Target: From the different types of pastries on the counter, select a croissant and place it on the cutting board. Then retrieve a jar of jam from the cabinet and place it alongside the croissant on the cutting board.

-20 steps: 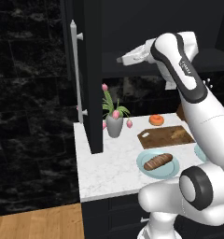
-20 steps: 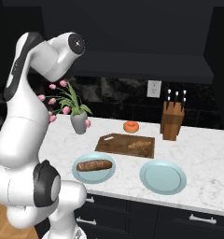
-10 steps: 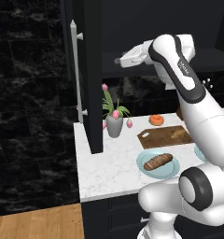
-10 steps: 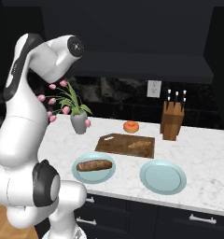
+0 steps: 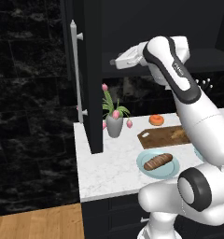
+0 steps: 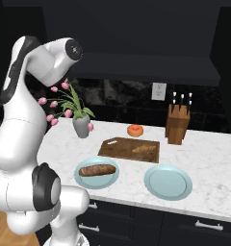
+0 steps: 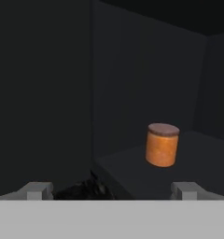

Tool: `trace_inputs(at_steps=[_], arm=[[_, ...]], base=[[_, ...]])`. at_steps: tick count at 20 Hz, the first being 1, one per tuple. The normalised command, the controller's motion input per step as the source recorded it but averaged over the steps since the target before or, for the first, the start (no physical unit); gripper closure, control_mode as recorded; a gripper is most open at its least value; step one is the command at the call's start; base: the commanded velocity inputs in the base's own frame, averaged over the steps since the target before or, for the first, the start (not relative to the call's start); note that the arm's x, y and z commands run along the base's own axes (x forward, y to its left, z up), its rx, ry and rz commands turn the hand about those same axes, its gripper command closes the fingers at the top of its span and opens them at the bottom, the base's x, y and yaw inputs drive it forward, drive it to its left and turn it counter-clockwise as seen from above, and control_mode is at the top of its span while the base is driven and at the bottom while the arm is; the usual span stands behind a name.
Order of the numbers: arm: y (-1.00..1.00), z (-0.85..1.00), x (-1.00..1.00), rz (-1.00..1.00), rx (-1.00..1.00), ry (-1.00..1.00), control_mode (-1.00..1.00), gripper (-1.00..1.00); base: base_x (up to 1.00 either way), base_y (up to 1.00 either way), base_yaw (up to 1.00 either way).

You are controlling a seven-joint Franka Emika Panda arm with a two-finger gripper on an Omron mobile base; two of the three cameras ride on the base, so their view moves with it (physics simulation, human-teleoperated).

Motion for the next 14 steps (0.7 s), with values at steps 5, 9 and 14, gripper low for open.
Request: trace_inputs(at_steps=[5,9,14], arm=[[0.15,-0.03,0.00,0.00,0.00,0.00,-1.00,-1.00],[0.08,-0.01,0.00,0.00,0.00,0.00,-1.00,-1.00],[0.13,-0.02,0.00,0.01,0.00,0.00,-1.00,-1.00]], base=[[0.00,0.00,0.00],[0.00,0.00,0.00],[0.00,0.00,0.00]])
